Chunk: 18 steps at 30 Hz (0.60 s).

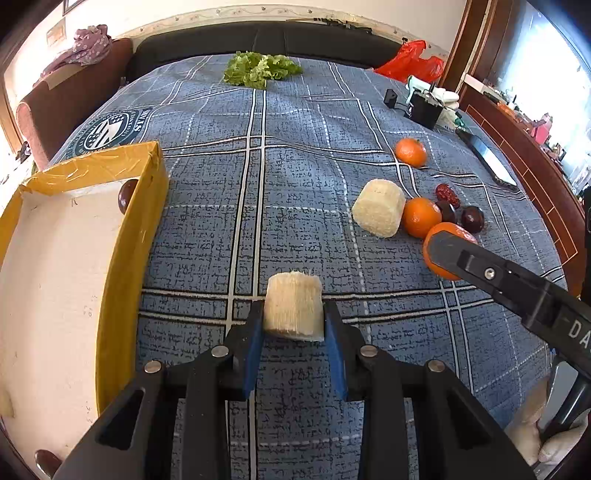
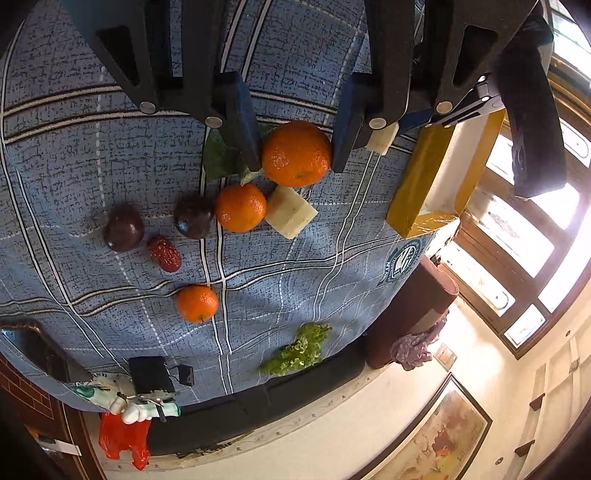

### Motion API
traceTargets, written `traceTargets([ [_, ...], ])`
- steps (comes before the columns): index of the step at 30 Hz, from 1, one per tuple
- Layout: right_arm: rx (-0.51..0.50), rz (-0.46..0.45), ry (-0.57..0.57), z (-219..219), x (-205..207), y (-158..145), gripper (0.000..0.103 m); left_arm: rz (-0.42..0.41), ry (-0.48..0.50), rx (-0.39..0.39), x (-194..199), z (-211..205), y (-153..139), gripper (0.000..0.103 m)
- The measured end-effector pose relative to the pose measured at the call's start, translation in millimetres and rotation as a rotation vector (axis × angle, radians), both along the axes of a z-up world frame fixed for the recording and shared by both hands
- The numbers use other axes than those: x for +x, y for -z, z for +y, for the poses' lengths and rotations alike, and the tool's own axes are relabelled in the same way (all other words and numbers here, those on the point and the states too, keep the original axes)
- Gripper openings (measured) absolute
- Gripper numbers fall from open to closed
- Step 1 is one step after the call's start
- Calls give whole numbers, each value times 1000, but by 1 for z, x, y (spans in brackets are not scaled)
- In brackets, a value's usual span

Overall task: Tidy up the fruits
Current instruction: 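Carry the yam piece and mandarin to the tray and release them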

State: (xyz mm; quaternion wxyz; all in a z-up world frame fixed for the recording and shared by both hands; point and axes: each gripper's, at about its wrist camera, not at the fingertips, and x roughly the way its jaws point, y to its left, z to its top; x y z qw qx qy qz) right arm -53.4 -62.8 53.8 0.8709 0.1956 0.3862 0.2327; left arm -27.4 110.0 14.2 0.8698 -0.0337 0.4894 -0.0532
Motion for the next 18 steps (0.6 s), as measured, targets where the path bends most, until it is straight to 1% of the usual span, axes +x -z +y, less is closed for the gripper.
traceTargets([
  [3,-13,-11,-2,2,-1,-1,41,-14,-18,-24,-9,3,-5,30],
  [6,-30,-34,-1,6,-3,-4,41,-36,-32,-61,-22,8,-17,30],
  [12,-77,-88,-10,18,-13,-8,41,-101,-58,-121,-58,27,-53,30],
  [15,-80,-95,-21,24,-16,-8,41,-131,-84,-146,-78,44,-72,30],
  [17,-99,-96,-20,29,-21,-11,41,-150,-104,-185,-93,58,-86,30],
  [18,-92,-98,-26,30,-24,-13,41,-163,-115,-198,-100,65,-93,30],
])
